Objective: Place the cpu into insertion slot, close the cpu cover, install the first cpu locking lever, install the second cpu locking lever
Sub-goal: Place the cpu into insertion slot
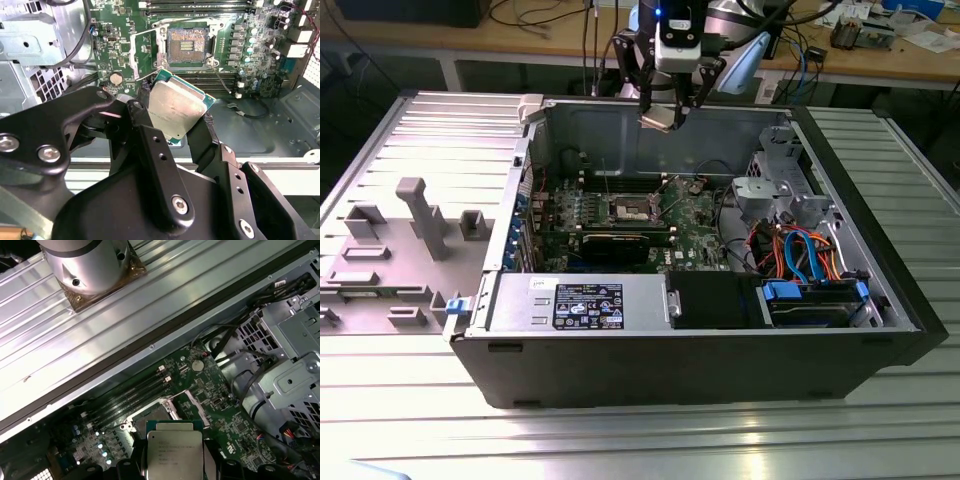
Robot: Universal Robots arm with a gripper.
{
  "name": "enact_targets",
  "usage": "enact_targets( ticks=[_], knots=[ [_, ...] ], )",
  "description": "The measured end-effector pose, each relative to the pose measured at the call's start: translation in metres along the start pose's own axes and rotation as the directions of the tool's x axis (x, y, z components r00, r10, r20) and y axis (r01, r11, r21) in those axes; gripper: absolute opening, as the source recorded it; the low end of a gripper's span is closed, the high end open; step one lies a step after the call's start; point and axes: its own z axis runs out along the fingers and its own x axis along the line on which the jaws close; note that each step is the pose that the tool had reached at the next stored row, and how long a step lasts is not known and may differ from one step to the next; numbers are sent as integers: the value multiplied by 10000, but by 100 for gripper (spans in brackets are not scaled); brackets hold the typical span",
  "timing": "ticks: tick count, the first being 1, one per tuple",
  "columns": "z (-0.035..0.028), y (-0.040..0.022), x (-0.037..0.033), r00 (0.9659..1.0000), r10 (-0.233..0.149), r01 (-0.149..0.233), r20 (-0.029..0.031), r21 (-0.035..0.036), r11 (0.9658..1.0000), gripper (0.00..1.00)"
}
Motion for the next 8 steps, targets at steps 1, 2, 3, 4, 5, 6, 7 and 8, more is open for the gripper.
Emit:
enact_targets(
  ticks=[1, 2, 3, 4, 5, 6, 7, 8],
  knots=[
    [1, 0, 0, 10000, 57, -57, 5, -1, 10000, 55],
    [1, 0, 0, 9999, 109, -109, 9, -2, 9999, 55],
    [2, 0, 0, 9998, 187, -187, 16, -4, 9998, 55],
    [3, 0, 0, 9997, 242, -242, 21, -5, 9997, 55],
    [4, 0, 0, 9993, 361, -361, 32, -8, 9993, 55],
    [5, 0, 0, 9990, 445, -445, 39, -10, 9990, 55],
    [5, -1, 0, 9987, 501, -501, 44, -11, 9987, 55],
    [5, 0, 0, 9986, 528, -528, 46, -12, 9986, 55]
  ],
)
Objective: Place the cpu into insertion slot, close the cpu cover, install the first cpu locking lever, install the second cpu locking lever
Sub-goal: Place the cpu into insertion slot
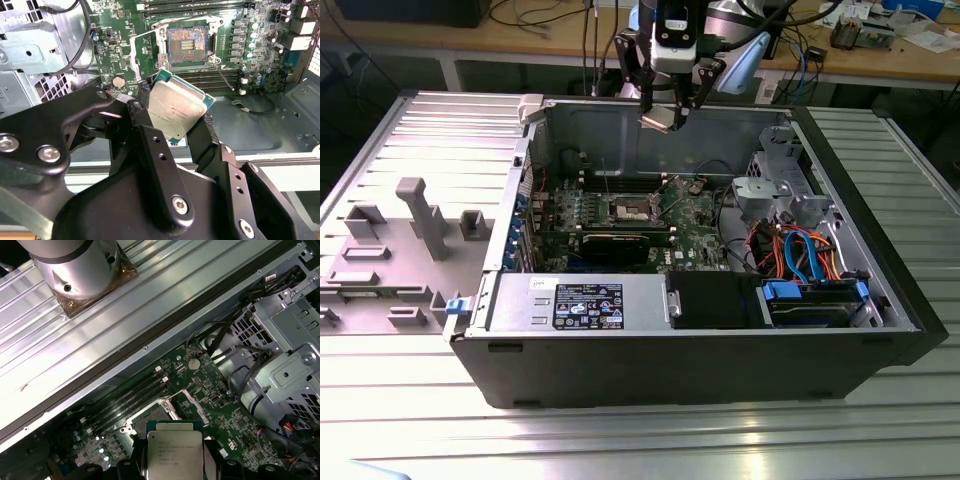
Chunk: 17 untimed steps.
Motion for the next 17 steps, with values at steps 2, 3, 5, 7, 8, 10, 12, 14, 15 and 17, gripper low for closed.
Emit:
enact_targets(
  ticks=[2, 3, 5, 7, 8, 10, 12, 14, 15, 17],
  knots=[
    [0, 0, 0, 10000, 6, -6, 1, -1, 10000, 55],
    [0, 0, 0, 10000, 6, -6, 1, -1, 10000, 55],
    [0, 0, 0, 10000, 7, -7, 1, 0, 10000, 55],
    [0, 0, 0, 10000, 7, -7, 1, -1, 10000, 55],
    [0, 0, 0, 10000, 8, -8, 1, 0, 10000, 55],
    [0, 0, 0, 10000, 39, -39, 4, -1, 10000, 55],
    [0, 0, 0, 9999, 139, -139, 13, -4, 9999, 55],
    [1, 0, 0, 9994, 349, -349, 31, -8, 9994, 55],
    [1, 0, 0, 9989, 467, -467, 42, -10, 9989, 55],
    [1, 0, 0, 9978, 653, -653, 58, -15, 9979, 55]
  ],
)
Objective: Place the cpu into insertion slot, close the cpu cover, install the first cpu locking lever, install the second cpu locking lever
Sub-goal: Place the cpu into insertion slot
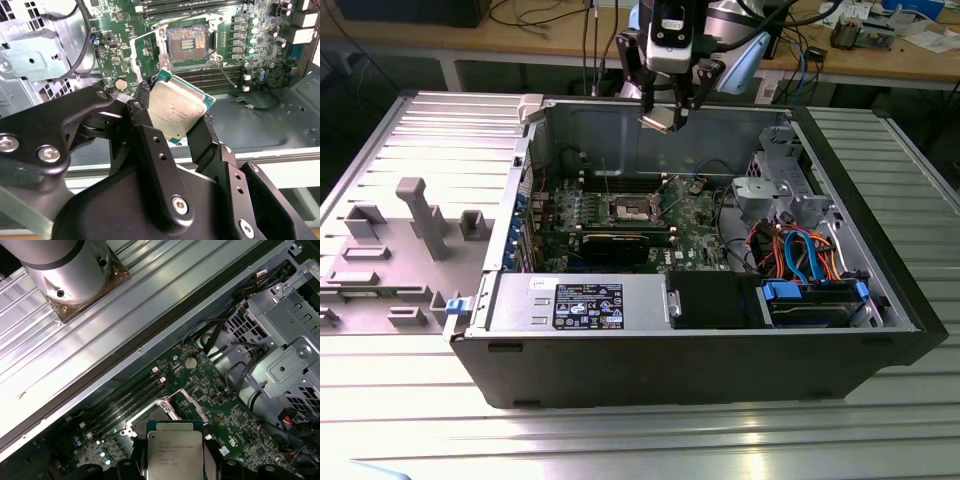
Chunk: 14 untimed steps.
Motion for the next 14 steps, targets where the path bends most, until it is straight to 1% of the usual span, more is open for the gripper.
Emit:
enact_targets(
  ticks=[3, 6, 14],
  knots=[
    [1, 0, 0, 9997, 258, -258, 23, -6, 9997, 55],
    [1, 0, 0, 9986, 523, -523, 46, -11, 9986, 55],
    [1, 0, 0, 9985, 540, -540, 48, -12, 9985, 55]
  ],
)
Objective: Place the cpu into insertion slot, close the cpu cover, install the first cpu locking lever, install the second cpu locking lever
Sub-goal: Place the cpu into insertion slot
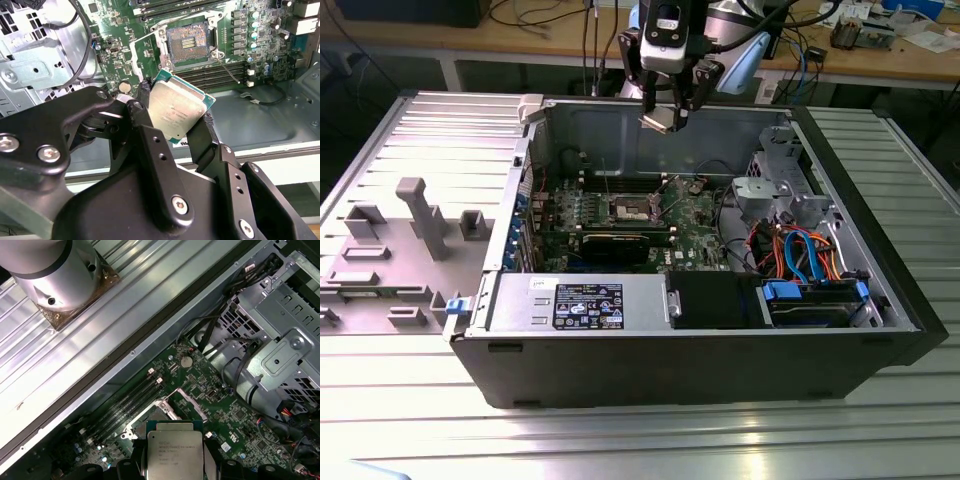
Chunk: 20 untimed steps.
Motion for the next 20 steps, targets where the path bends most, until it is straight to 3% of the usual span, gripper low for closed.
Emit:
enact_targets(
  ticks=[8, 14, 20],
  knots=[
    [1, 0, 0, 9991, 431, -431, 38, -10, 9991, 55],
    [2, 0, 0, 9960, 893, -893, 78, -21, 9960, 55],
    [2, 0, 0, 9954, 954, -954, 85, -23, 9954, 55]
  ],
)
